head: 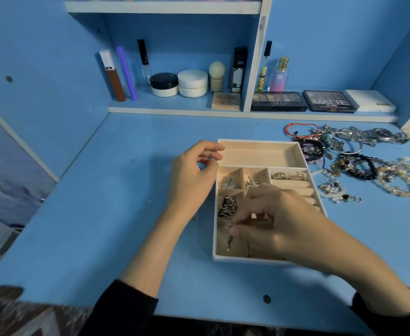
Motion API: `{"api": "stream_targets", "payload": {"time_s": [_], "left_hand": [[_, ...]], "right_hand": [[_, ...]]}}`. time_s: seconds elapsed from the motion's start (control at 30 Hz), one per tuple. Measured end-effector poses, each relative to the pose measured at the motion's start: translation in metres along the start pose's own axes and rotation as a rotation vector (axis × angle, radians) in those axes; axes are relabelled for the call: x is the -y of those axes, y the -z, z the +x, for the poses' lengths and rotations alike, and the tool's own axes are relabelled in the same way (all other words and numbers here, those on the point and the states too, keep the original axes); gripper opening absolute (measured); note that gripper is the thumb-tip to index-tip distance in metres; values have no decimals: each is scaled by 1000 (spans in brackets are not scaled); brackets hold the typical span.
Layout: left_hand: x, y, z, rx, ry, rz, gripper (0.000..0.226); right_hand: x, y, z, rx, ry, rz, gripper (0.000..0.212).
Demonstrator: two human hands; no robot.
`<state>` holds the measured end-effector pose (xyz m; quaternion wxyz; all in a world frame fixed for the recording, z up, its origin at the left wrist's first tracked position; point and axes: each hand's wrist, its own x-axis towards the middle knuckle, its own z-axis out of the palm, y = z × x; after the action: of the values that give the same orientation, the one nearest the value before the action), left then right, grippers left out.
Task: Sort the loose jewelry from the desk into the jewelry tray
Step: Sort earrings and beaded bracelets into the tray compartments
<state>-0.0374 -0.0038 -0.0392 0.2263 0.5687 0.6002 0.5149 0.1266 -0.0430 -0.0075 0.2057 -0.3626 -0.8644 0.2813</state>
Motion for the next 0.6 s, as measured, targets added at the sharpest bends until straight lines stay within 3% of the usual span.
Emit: {"api": "stream_targets", "payload": {"time_s": [0.33,0.47,0.6], "left_hand": [[2,-3,-1,32,42,-34,32],[0,-2,-2,24,29,-26,32],[-3,-2,-5,36,22,-11,30]], "right_hand": [[-4,-14,0,9,21,-336,20],[-9,-12,-1,-49,52,-279,26],[-16,0,-6,-169,16,-172,13]]}}
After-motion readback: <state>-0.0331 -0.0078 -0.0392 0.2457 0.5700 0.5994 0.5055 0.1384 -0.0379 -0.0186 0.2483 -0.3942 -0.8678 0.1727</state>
